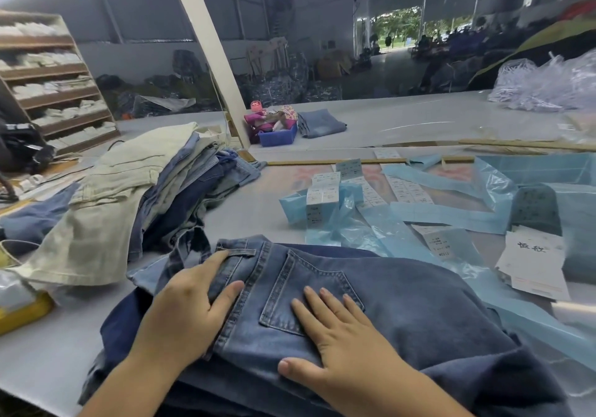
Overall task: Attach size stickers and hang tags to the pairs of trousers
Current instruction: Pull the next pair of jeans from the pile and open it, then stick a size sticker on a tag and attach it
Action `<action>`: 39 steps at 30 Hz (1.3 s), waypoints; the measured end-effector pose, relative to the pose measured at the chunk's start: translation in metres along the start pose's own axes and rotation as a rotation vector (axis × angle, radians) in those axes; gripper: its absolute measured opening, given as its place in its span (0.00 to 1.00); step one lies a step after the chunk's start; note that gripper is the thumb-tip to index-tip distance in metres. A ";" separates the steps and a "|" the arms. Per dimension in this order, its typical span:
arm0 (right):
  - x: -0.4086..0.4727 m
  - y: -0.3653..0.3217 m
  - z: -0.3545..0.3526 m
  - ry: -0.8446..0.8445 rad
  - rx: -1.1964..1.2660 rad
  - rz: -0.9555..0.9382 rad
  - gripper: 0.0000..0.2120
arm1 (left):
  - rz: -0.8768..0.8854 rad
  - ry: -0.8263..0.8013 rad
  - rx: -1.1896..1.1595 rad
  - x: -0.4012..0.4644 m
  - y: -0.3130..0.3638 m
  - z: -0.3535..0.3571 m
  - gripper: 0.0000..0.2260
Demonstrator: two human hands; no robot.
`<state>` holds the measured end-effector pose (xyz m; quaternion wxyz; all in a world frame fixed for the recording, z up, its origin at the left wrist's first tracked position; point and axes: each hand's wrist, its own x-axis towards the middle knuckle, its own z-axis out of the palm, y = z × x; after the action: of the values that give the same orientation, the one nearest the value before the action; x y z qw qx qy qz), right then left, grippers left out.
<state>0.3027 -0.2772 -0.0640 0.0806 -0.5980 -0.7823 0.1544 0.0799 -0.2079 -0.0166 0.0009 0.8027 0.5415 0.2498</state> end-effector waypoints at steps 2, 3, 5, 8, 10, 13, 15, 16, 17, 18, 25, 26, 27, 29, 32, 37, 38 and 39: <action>-0.003 0.000 0.001 0.021 -0.006 0.003 0.41 | 0.077 0.132 0.083 -0.008 0.005 -0.004 0.26; -0.003 0.001 0.001 0.031 -0.003 0.008 0.42 | 0.061 0.185 0.077 -0.012 0.007 -0.005 0.27; -0.004 0.004 0.000 0.029 0.004 0.003 0.46 | -0.039 0.198 -0.012 -0.021 0.008 -0.008 0.28; -0.007 0.003 -0.007 -0.067 -0.078 -0.084 0.50 | -0.190 0.061 -0.248 -0.032 0.003 -0.014 0.25; -0.011 0.000 -0.013 -0.065 -0.126 -0.140 0.43 | -0.179 0.024 -0.480 -0.030 0.001 -0.020 0.28; -0.022 -0.004 -0.032 0.145 -0.051 -0.281 0.20 | -0.002 -0.043 -0.807 -0.018 0.005 -0.033 0.27; -0.031 0.007 -0.045 0.358 -0.051 -0.349 0.14 | 0.039 -0.181 -1.245 -0.010 0.002 -0.044 0.23; -0.038 0.015 -0.052 0.451 -0.016 -0.348 0.10 | -0.012 -0.243 -1.423 -0.005 0.000 -0.048 0.22; -0.044 0.023 -0.055 0.484 0.019 -0.333 0.06 | -0.064 -0.251 -1.458 -0.002 -0.004 -0.051 0.19; -0.049 0.028 -0.057 0.477 0.012 -0.316 0.05 | -0.122 -0.209 -1.328 0.003 -0.005 -0.051 0.18; -0.047 0.022 -0.035 0.194 -0.238 -0.353 0.10 | -0.025 0.359 -0.381 0.023 0.037 -0.041 0.13; -0.044 0.020 -0.033 0.190 -0.270 -0.339 0.10 | 0.056 0.285 -0.365 0.025 0.050 -0.032 0.14; -0.040 0.011 -0.039 0.127 -0.278 -0.305 0.11 | 0.127 0.145 -0.310 0.025 0.062 -0.019 0.18; -0.029 0.004 -0.048 0.113 -0.249 -0.366 0.13 | 0.204 -0.268 0.040 0.022 0.077 0.020 0.28; -0.023 0.016 -0.073 -0.003 -0.051 -0.381 0.17 | 0.223 -0.658 0.454 0.032 0.077 0.047 0.32; 0.004 0.030 -0.097 -0.074 0.036 0.014 0.17 | 0.140 -0.732 0.385 0.119 0.093 0.044 0.19; 0.016 0.031 -0.098 -0.087 0.028 0.070 0.18 | 0.108 -0.739 0.390 0.138 0.097 0.049 0.17; 0.029 0.032 -0.101 -0.069 0.046 0.090 0.19 | 0.074 -0.733 0.408 0.155 0.098 0.056 0.15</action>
<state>0.3560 -0.2274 0.0187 0.0604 -0.6250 -0.7531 0.1961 0.2325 -0.0983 0.0229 0.0256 0.8410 0.5147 -0.1646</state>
